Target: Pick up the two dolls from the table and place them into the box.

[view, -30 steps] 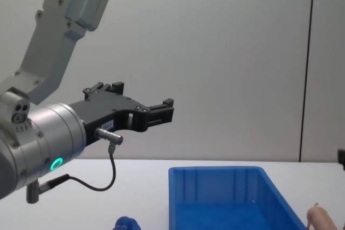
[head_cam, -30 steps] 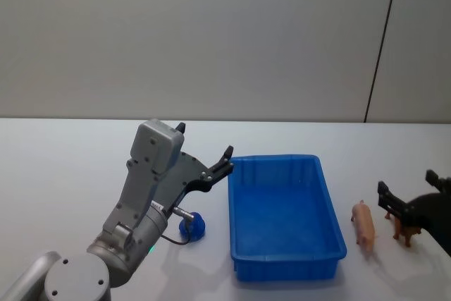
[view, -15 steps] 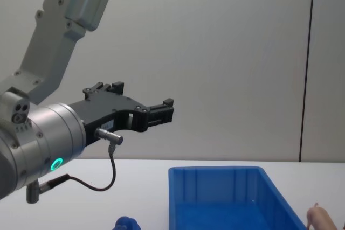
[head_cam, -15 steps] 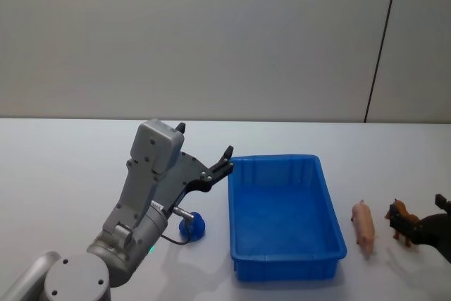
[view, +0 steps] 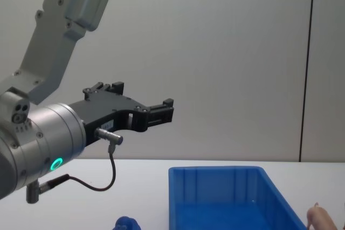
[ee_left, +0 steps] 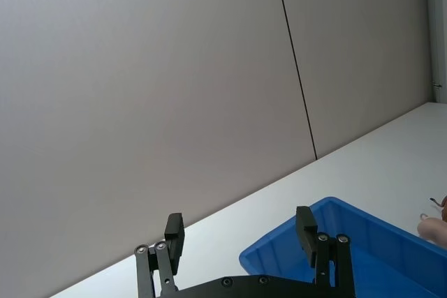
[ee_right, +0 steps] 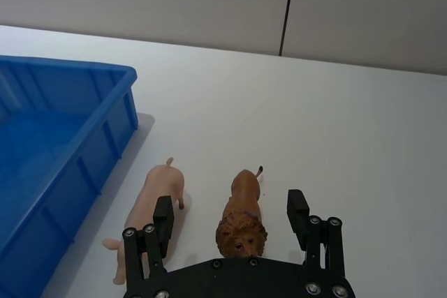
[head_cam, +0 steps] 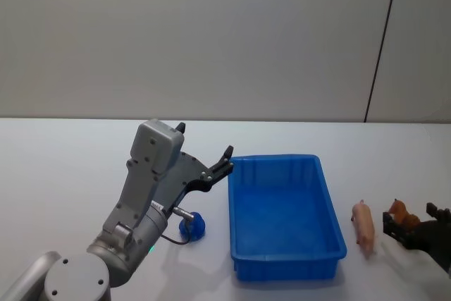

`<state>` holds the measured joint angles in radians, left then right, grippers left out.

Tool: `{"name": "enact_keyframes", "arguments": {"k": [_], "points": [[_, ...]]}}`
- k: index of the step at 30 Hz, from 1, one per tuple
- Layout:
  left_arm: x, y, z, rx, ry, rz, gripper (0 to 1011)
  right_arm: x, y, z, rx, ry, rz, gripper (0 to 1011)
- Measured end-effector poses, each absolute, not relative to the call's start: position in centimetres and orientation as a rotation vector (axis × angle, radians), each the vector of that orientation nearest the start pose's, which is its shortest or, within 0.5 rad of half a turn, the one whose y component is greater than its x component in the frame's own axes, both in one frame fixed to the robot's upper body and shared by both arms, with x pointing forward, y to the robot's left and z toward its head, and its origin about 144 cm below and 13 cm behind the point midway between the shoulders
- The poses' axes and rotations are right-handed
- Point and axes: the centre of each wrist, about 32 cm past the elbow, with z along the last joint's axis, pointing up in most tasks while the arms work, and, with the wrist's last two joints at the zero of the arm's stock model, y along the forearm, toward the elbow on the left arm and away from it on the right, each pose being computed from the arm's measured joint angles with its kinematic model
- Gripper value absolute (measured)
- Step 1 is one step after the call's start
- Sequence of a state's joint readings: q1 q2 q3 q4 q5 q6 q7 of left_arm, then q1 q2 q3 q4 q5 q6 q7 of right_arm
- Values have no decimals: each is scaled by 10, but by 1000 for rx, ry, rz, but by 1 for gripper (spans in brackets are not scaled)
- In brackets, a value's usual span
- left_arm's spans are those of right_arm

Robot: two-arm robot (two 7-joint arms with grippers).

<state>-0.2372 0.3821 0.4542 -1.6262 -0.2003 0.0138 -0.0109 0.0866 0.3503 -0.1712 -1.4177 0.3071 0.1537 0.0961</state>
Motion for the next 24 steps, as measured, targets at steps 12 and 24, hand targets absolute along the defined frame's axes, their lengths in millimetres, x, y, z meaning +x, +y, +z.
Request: {"name": "enact_keyframes", "arguments": {"k": [12,24], "points": [[492,198,1204,61,-268,1124,1001,486,-294,1112,-267,215,-1372,995],[492,198,1204,61,-268,1124,1002,490,-292,1108,-274,247,-1377,686]]}}
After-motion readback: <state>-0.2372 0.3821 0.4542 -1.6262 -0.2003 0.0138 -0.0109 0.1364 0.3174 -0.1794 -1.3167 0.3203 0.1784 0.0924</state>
